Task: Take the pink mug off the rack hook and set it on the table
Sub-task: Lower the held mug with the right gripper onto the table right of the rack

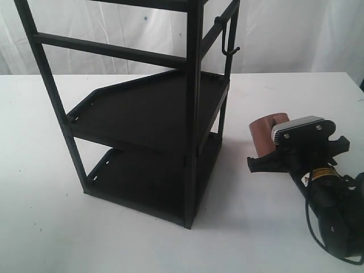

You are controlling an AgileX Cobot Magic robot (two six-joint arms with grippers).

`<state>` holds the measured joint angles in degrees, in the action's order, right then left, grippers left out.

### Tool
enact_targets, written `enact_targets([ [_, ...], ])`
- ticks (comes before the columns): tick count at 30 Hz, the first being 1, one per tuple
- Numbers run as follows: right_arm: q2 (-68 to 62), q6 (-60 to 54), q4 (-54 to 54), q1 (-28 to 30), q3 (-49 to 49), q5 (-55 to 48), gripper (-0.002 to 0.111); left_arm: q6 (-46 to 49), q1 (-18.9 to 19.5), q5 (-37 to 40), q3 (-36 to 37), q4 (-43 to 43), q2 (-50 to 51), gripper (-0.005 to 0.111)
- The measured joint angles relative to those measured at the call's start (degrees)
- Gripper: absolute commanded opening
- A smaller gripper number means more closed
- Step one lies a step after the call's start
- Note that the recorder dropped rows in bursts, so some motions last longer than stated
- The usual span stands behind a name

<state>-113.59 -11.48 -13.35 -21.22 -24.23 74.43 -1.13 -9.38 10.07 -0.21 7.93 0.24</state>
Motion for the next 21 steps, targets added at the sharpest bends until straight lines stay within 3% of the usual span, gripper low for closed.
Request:
enact_targets([
  [9,0.2,-0.8,0.9,0.0,-0.5,0.0,0.0,0.0,0.0,0.0,0.0,0.0,0.0,0.0],
  [21,0.8,-8.5,1.3,1.0,-9.4,-5.8,0.0,0.0,0.0,0.0,0.0,0.0,0.0,0.0],
])
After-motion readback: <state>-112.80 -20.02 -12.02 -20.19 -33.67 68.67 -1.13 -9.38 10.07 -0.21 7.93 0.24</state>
